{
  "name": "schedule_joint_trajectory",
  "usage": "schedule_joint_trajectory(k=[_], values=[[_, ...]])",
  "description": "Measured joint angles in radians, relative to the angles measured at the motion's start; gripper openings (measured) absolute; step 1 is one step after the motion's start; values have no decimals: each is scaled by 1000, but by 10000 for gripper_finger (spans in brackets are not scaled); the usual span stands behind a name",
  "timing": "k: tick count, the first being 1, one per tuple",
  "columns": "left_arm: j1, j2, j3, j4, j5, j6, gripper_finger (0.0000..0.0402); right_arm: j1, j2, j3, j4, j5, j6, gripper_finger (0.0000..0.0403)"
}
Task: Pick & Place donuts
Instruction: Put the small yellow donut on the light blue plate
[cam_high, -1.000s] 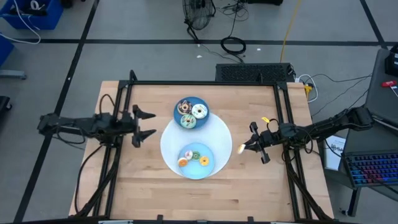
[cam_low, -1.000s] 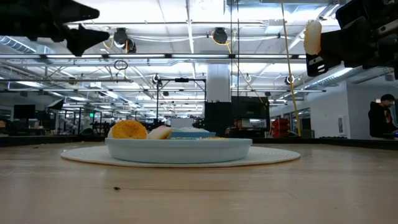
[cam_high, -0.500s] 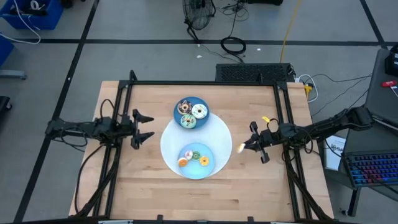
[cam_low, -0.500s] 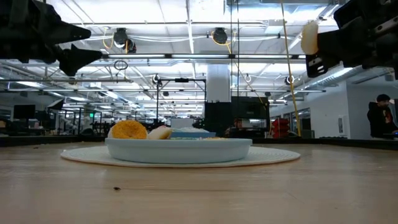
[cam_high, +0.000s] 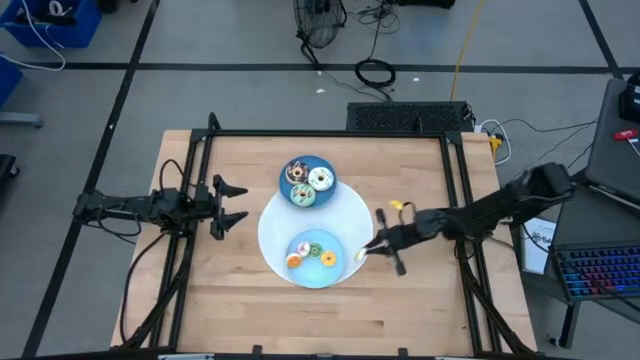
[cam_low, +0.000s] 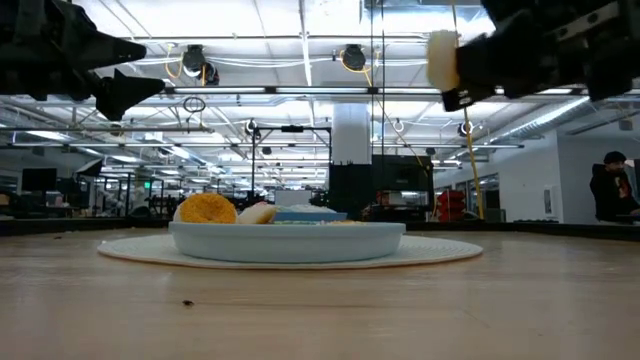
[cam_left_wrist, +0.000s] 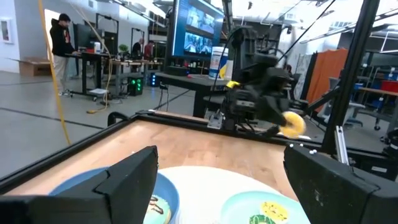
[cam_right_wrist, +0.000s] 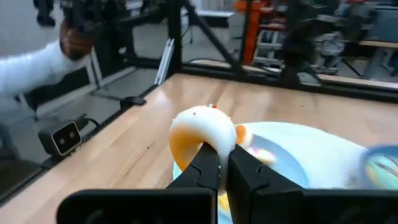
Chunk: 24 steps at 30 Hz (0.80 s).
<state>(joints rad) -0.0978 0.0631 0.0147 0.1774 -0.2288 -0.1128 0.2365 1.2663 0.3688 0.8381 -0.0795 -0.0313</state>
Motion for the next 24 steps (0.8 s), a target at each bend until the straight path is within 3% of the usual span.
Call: schedule_joint_trajectory(k=[9, 12, 18, 24], values=[[0, 2, 0, -2, -5, 2, 344, 103, 412, 320, -94, 13, -248, 2], [0, 2, 0, -1, -5, 3, 345, 149, 509, 384, -95, 103, -368, 2], [0, 2, 0, -1, -5, 2, 345, 191, 646, 472, -71, 434, -598, 2], [0, 2, 1, 1, -6, 3, 345, 152, 737, 515, -40, 476, -662, 4]])
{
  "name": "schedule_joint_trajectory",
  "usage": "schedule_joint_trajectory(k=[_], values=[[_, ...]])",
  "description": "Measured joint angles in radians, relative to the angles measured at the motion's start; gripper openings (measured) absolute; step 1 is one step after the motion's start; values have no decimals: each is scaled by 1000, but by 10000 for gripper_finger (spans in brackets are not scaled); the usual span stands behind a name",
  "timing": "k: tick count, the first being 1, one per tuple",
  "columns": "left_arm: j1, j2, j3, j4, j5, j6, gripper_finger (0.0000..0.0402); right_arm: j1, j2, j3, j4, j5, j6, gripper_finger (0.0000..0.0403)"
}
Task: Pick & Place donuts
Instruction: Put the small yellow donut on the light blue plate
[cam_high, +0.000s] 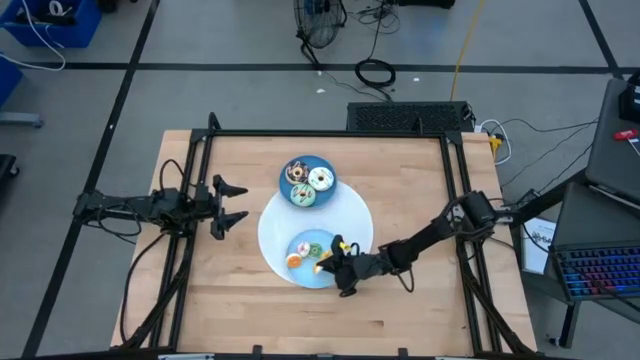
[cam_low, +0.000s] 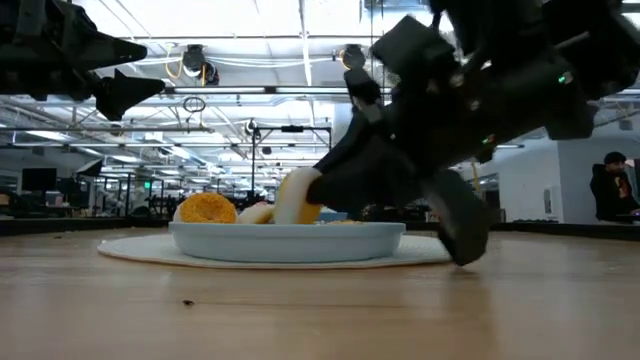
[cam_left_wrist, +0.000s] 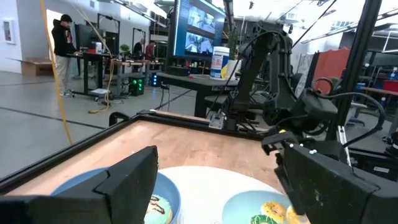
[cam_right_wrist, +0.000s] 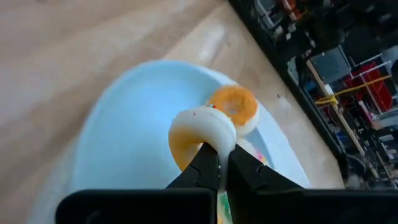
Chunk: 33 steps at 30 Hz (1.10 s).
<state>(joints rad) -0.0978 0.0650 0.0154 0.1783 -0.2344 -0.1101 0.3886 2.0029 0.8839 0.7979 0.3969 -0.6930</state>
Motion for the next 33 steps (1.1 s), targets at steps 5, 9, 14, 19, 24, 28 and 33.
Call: schedule_joint_trajectory(k=[5, 9, 14, 19, 24, 28, 33], values=[[0, 0, 0, 0, 0, 0, 345, -9, 12, 7, 7, -3, 44, 37], [0, 0, 0, 1, 0, 0, 345, 0, 6, 7, 12, -5, 50, 100], [0, 0, 0, 3, 0, 0, 345, 1, 6, 7, 14, -6, 42, 193], [0, 0, 0, 5, 0, 0, 344, 1, 6, 7, 32, -6, 24, 260], [0, 0, 0, 6, 0, 0, 345, 21, 1, 7, 67, -5, 117, 292], [0, 0, 0, 6, 0, 0, 345, 28, -34, 6, 69, 7, 218, 299], [0, 0, 0, 6, 0, 0, 345, -6, -141, 6, -92, -138, 549, 291]])
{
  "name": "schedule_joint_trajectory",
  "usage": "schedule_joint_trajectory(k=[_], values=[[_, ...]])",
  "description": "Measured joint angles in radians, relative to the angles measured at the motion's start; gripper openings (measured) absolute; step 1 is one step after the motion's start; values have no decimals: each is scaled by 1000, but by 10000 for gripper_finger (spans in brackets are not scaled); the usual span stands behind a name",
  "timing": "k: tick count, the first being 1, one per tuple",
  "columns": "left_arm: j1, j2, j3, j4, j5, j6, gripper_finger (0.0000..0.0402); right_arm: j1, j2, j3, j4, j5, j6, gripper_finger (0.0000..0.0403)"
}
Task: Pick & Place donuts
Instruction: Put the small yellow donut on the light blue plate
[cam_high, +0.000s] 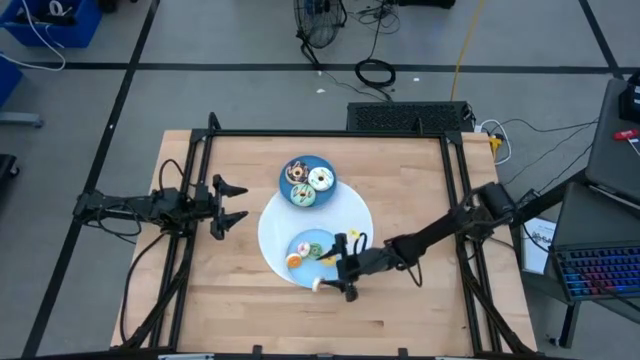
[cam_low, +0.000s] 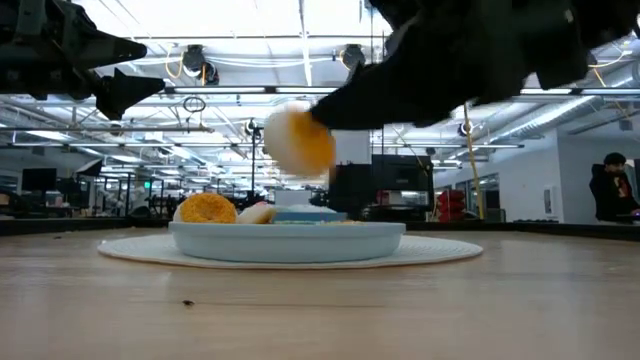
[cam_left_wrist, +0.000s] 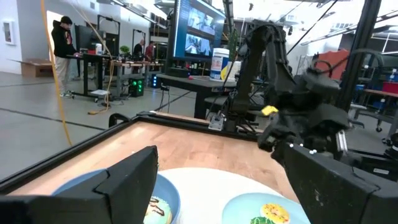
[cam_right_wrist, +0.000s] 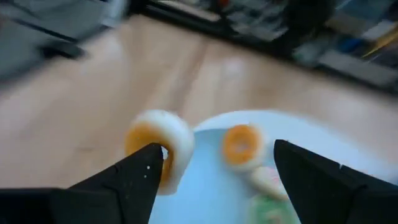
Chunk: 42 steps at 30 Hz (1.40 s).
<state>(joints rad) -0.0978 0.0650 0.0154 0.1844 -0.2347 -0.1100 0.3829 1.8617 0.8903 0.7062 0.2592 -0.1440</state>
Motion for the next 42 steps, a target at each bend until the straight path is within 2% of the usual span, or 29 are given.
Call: schedule_joint_trajectory(k=[3, 6, 12, 15, 17, 19, 23, 26, 28, 32, 36, 42], values=[[0, 0, 0, 0, 0, 0, 345, -45, -70, 0, -164, -129, 230, 283], [0, 0, 0, 0, 0, 0, 345, -103, -115, 0, -207, -292, 414, 278], [0, 0, 0, 0, 0, 0, 345, -137, -141, 0, -249, -380, 437, 278], [0, 0, 0, 0, 0, 1, 345, -123, -135, 0, -233, -575, 462, 278], [0, 0, 0, 0, 0, 0, 344, -85, -120, 1, -208, -630, 472, 276], [0, 0, 0, 0, 0, 0, 345, -34, -104, 0, -213, -536, 416, 273], [0, 0, 0, 0, 0, 0, 345, 51, -62, 0, -210, -153, 139, 268], [0, 0, 0, 0, 0, 1, 345, 93, -30, 10, -194, 39, -32, 264], [0, 0, 0, 0, 0, 0, 344, 103, -6, 29, -203, 58, -62, 260], [0, 0, 1, 2, 0, 0, 344, 106, 56, 82, -229, 3, -21, 254], [0, 0, 1, 1, 0, 0, 345, 127, 117, 126, -241, -2, -26, 253], [0, 0, 1, 0, 0, 1, 345, 133, 134, 145, -241, -1, -10, 253]])
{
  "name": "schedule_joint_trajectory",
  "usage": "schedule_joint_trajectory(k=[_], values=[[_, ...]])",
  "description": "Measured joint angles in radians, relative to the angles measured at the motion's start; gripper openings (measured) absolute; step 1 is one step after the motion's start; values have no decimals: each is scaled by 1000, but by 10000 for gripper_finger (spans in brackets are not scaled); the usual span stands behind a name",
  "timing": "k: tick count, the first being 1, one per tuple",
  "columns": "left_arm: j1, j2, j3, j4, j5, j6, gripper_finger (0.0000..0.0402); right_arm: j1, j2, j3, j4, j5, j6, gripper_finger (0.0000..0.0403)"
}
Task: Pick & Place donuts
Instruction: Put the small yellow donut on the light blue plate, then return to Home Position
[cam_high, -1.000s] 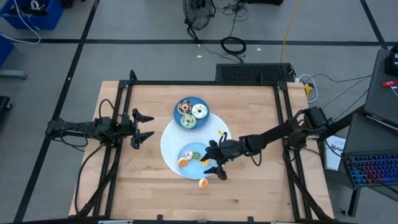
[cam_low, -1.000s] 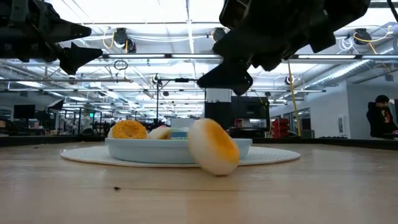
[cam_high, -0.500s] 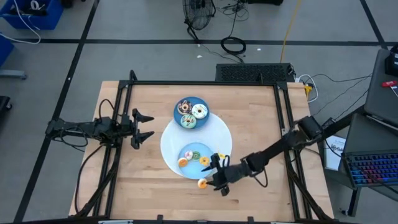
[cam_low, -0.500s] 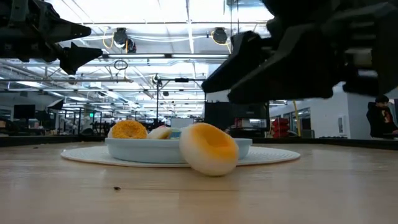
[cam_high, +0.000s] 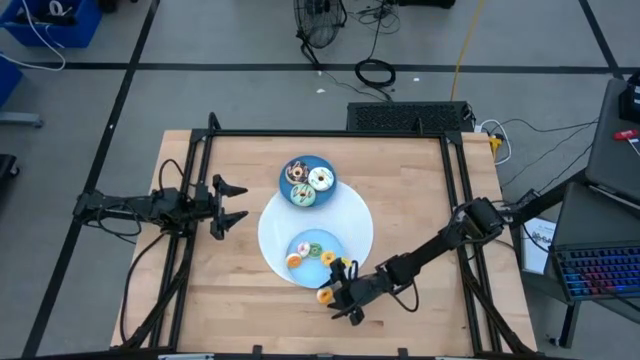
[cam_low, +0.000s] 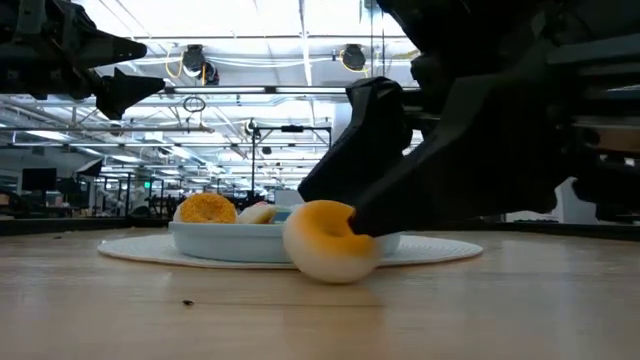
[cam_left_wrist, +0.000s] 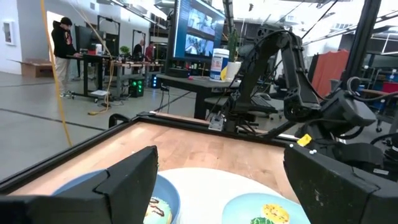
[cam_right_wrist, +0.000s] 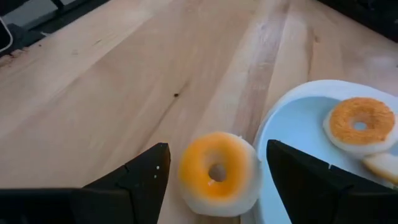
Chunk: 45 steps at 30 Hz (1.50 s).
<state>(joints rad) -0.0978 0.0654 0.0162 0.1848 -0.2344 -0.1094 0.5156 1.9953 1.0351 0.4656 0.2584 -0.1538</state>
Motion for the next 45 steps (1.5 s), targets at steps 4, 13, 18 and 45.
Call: schedule_joint_trajectory(k=[4, 13, 18, 45], values=[[0, 0, 0, 0, 0, 0, 345, -3, 0, 0, -31, 0, 11, 246], [0, 0, 0, 0, 0, 0, 345, -10, -1, 0, -72, 2, 37, 169], [0, 0, 0, 0, 0, 0, 345, -10, 0, 0, -76, 0, 38, 106], [0, 0, 0, -1, 0, 0, 345, -92, -126, -1, -58, -5, -77, 1]])
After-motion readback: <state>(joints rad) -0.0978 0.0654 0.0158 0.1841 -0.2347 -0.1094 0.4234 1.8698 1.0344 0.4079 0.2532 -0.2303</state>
